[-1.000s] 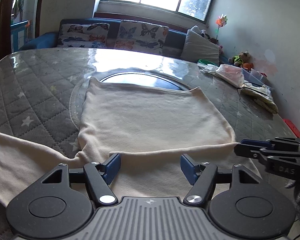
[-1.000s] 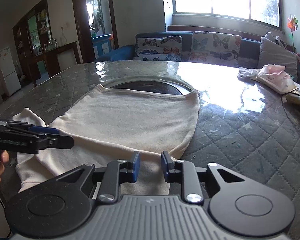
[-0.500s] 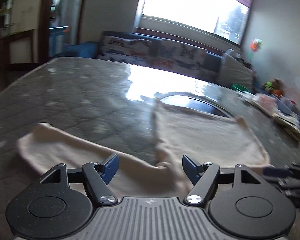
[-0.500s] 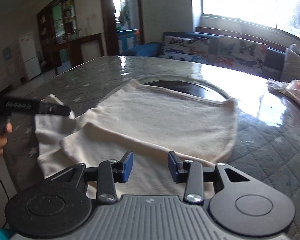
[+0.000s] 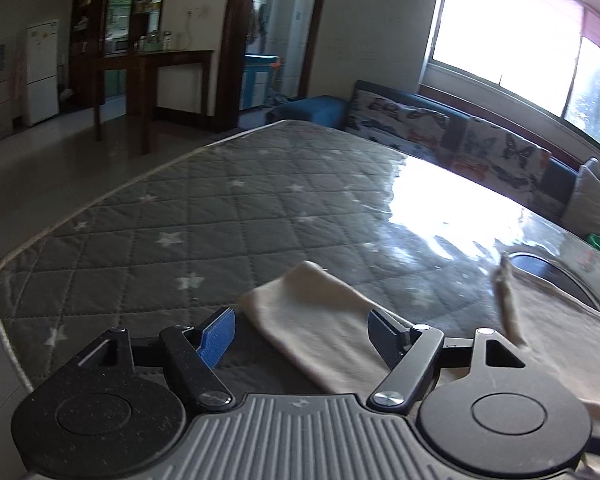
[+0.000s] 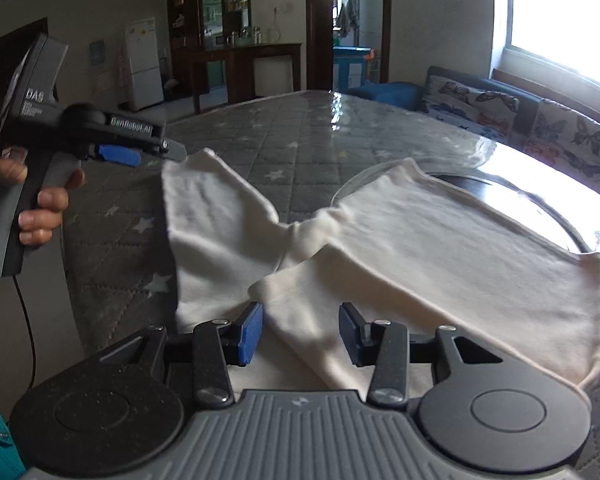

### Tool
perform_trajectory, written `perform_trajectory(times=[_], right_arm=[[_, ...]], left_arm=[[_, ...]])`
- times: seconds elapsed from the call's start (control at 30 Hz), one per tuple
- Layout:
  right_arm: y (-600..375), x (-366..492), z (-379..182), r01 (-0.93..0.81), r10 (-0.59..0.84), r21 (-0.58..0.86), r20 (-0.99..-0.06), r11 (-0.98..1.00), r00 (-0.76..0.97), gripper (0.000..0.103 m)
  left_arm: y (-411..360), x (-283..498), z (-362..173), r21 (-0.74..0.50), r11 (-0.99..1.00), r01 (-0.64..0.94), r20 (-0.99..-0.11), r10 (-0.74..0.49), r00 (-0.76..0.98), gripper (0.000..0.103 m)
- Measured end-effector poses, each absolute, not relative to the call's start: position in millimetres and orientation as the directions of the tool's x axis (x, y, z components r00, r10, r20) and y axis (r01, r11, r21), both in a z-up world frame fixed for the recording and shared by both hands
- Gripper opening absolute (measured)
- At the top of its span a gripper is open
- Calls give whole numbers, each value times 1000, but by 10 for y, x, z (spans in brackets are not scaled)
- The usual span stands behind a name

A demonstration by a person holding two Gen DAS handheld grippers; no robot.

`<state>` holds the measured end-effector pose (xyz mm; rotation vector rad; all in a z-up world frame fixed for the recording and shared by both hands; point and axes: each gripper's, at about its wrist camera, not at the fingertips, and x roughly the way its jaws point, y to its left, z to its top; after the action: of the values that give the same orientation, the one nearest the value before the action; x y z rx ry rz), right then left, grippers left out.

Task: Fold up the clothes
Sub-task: 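Grasp the other sleeve with the left gripper, fold it over the body, release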

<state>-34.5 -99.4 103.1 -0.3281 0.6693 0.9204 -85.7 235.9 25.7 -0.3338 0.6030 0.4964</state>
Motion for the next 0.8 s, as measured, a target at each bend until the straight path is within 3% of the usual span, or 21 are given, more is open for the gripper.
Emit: perform_trajectory(times=[0.3,0.47,0.53,0.6,0.67,0.73,0.8], right_arm=[[-1131,-345,1156,-798,628,31,-636,602,449,43],[-1252,-352,1236,-780,622,30,-623,625,474,44],[-1301,-349,1252,-771,617,31,-621,636,483,44],[-1374,-343,1277,-759,610,33,-617,651,496,44],[-1438,-343,1295,-746,603,34,-614,665,510,45],[-1507,-338,1308,-732,596,38,-610,680,522,45],[-1568,-332,1317,-718,589,43,-606,695,534,46]], left_arm=[[2559,-764,165,-195,805,-560,-636,331,697,70],[2623,-681,110,-212,793,-571,-657,317,684,52],[2625,-671,98,-203,792,-576,-655,327,681,49],[2618,-653,82,-190,792,-581,-654,339,676,41],[2626,-640,70,-182,788,-588,-656,348,670,20],[2655,-653,68,-202,779,-594,-655,344,672,11],[2663,-681,85,-224,774,-593,-647,337,684,9]])
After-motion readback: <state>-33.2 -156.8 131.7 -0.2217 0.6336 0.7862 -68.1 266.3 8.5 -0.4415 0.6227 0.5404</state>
